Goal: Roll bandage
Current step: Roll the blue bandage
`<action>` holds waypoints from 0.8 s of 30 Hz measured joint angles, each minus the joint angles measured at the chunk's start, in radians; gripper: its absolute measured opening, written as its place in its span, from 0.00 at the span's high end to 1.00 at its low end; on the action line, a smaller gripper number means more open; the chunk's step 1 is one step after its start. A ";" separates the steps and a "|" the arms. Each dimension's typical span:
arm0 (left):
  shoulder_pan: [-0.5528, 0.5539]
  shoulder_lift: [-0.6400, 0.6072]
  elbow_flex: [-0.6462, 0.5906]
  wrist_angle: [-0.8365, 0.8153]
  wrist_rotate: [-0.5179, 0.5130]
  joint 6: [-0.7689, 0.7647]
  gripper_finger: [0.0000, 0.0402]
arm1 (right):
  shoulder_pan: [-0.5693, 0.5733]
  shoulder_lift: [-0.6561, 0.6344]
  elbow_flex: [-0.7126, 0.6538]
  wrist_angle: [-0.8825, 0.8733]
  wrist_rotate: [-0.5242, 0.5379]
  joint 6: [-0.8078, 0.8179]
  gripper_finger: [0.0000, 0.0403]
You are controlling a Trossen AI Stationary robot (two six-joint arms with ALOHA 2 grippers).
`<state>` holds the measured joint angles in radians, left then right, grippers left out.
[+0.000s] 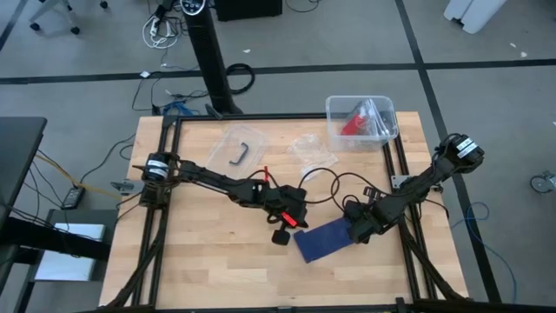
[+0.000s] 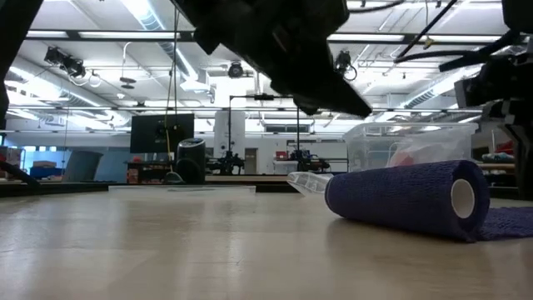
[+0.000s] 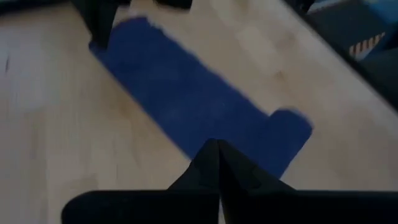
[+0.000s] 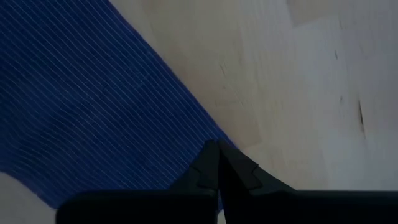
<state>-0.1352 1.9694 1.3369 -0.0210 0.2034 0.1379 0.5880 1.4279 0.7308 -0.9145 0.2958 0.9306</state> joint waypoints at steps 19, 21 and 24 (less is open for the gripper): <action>-0.144 -0.132 -0.439 0.685 0.011 -0.176 1.00 | 0.099 0.059 0.069 0.823 0.220 -0.210 1.00; -0.156 -0.137 -0.519 0.866 0.000 -0.213 1.00 | 0.065 0.089 0.084 0.873 0.188 -0.297 1.00; -0.174 -0.136 -0.613 1.037 -0.059 -0.237 1.00 | 0.006 0.135 0.112 0.878 0.135 -0.387 1.00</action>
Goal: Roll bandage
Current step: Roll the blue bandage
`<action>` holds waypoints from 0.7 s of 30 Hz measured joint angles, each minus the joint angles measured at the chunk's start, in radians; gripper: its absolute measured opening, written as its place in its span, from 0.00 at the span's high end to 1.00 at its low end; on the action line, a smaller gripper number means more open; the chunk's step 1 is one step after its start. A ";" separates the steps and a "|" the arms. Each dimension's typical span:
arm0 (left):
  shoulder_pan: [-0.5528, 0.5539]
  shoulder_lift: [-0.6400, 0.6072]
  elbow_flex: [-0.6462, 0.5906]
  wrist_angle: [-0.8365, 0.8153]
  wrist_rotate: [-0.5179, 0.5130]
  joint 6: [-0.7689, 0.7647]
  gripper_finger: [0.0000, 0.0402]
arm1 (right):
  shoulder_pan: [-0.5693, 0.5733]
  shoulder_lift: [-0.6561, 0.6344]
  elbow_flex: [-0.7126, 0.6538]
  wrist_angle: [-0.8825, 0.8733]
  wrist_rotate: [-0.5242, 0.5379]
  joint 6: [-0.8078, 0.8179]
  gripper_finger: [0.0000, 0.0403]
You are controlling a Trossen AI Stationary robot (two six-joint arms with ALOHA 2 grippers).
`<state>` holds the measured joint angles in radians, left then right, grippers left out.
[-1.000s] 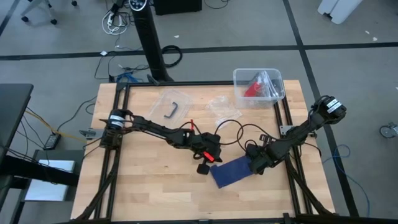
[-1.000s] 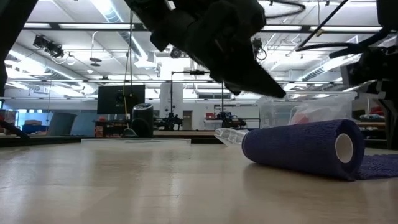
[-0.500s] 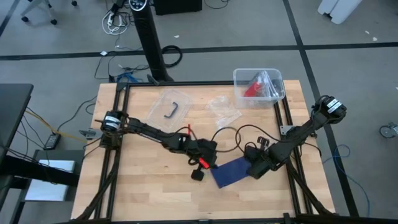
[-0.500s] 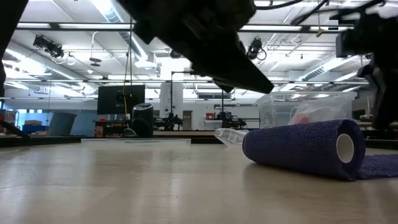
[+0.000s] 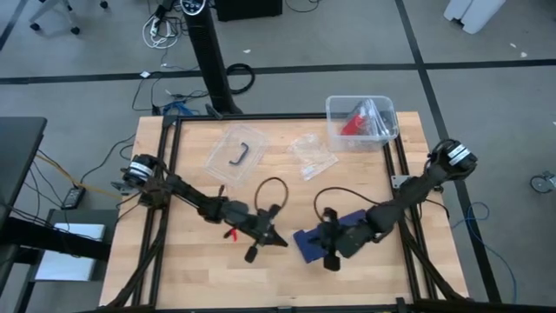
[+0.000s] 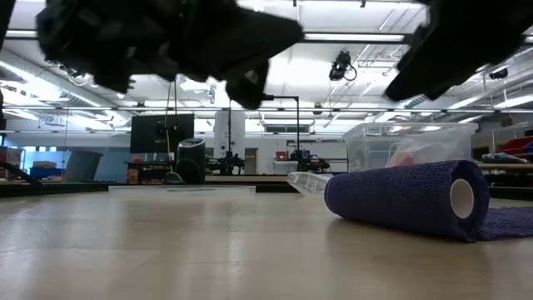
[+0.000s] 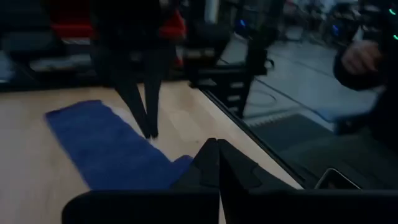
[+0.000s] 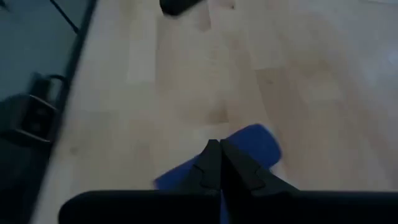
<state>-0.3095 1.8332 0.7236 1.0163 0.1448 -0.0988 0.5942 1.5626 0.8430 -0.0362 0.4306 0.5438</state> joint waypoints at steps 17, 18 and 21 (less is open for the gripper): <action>-0.027 0.002 -0.121 0.172 -0.149 -0.007 1.00 | -0.134 0.153 0.057 -0.029 -0.243 -0.097 1.00; -0.028 0.002 -0.121 0.172 -0.148 -0.007 1.00 | -0.133 0.152 0.057 -0.042 -0.244 -0.088 1.00; -0.028 0.002 -0.121 0.172 -0.148 -0.007 1.00 | -0.134 0.148 0.059 -0.086 -0.244 -0.053 1.00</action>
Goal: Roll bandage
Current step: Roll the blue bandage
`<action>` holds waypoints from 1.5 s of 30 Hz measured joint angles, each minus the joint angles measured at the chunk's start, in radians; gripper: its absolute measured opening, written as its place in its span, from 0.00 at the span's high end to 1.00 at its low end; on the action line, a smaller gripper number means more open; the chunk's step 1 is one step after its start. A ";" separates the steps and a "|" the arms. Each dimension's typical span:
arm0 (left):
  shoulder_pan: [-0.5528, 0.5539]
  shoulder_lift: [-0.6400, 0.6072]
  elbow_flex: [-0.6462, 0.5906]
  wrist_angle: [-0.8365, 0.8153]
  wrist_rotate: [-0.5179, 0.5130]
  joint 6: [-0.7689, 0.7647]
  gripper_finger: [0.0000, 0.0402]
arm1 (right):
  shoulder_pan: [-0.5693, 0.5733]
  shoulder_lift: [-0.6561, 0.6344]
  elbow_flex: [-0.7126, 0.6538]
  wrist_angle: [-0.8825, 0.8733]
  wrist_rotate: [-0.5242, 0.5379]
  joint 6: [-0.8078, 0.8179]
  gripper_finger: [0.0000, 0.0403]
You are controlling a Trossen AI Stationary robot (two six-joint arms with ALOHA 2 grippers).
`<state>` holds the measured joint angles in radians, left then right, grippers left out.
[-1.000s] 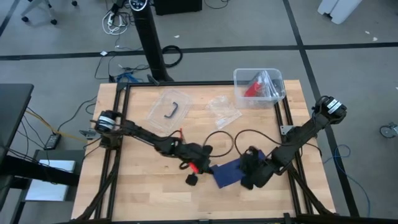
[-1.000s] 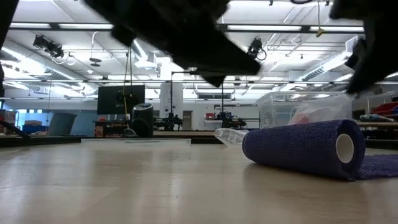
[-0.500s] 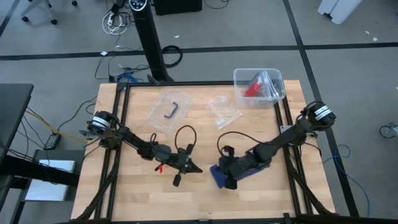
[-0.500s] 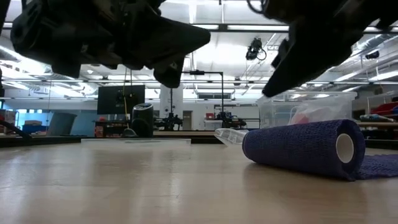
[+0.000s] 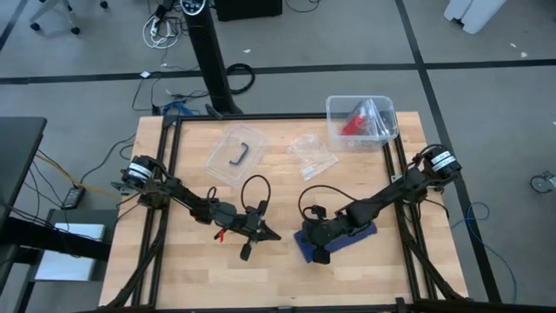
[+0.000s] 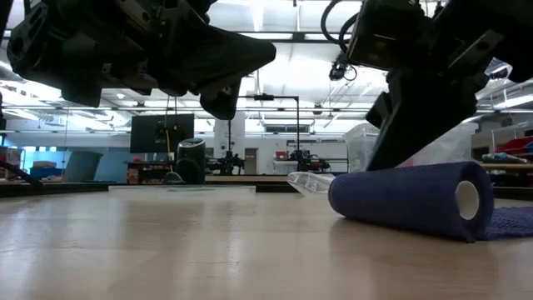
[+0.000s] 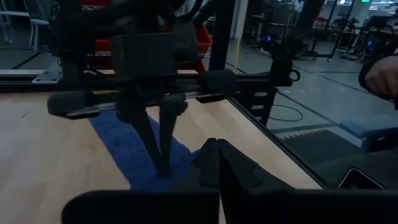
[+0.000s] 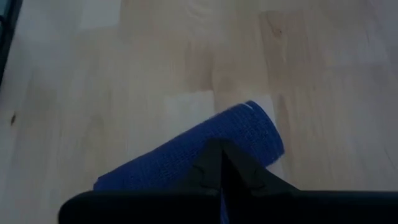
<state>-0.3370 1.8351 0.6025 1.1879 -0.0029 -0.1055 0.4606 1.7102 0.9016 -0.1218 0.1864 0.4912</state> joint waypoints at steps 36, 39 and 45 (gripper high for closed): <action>0.000 0.001 0.000 -0.024 0.004 -0.005 1.00 | 0.078 -0.115 -0.005 -0.329 0.090 0.187 1.00; 0.000 0.001 0.000 -0.034 0.003 -0.009 1.00 | 0.095 -0.154 -0.005 -0.448 0.111 0.262 1.00; 0.000 0.001 0.002 -0.061 -0.012 -0.034 1.00 | 0.109 -0.178 -0.013 -0.778 0.116 0.495 1.00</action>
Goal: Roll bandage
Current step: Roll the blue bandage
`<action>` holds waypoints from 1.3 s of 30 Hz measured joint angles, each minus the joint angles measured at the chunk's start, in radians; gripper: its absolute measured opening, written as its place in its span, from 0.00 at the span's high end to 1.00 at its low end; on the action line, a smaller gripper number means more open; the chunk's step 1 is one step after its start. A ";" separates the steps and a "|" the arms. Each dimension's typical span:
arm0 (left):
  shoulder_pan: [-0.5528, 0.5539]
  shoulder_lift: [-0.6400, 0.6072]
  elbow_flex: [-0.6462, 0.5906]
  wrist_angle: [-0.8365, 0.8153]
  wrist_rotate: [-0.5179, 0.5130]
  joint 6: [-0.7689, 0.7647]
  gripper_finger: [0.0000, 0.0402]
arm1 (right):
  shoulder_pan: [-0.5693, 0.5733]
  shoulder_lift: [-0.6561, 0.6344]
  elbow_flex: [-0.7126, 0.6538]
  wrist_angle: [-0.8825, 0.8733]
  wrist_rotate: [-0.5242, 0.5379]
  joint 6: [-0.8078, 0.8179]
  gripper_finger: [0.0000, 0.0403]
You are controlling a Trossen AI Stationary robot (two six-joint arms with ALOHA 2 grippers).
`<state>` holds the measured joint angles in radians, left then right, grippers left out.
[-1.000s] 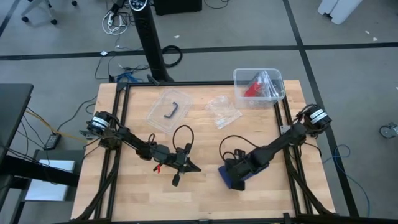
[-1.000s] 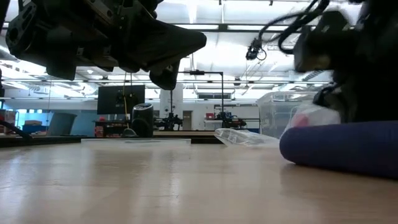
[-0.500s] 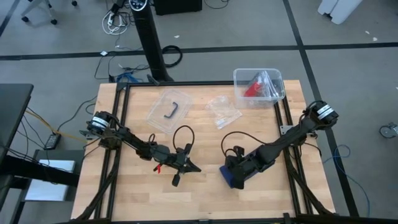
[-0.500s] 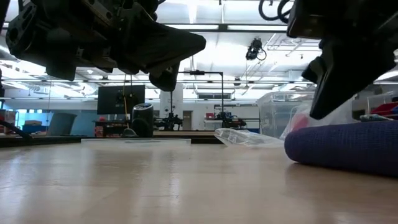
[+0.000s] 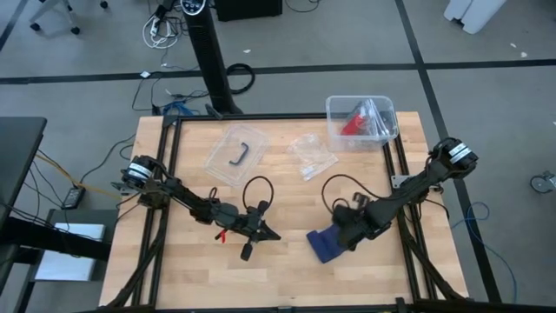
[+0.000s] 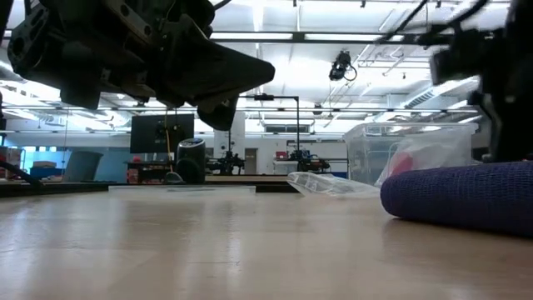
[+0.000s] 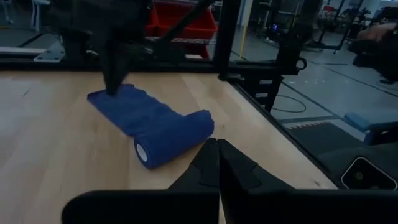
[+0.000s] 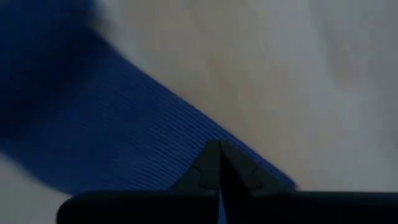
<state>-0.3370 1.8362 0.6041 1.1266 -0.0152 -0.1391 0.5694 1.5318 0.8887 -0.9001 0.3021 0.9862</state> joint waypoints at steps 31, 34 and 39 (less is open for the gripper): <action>0.000 0.000 0.002 -0.004 -0.003 0.007 1.00 | -0.007 -0.002 -0.022 -0.487 -0.033 0.398 1.00; 0.000 0.000 0.002 -0.004 -0.003 0.008 1.00 | 0.008 -0.023 0.034 -0.442 0.007 0.367 1.00; 0.000 0.000 0.002 -0.033 0.000 0.000 1.00 | 0.045 -0.052 0.095 -0.224 0.044 0.266 1.00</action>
<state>-0.3370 1.8362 0.6056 1.0933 -0.0150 -0.1392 0.6144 1.4796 0.9838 -1.1240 0.3459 1.2522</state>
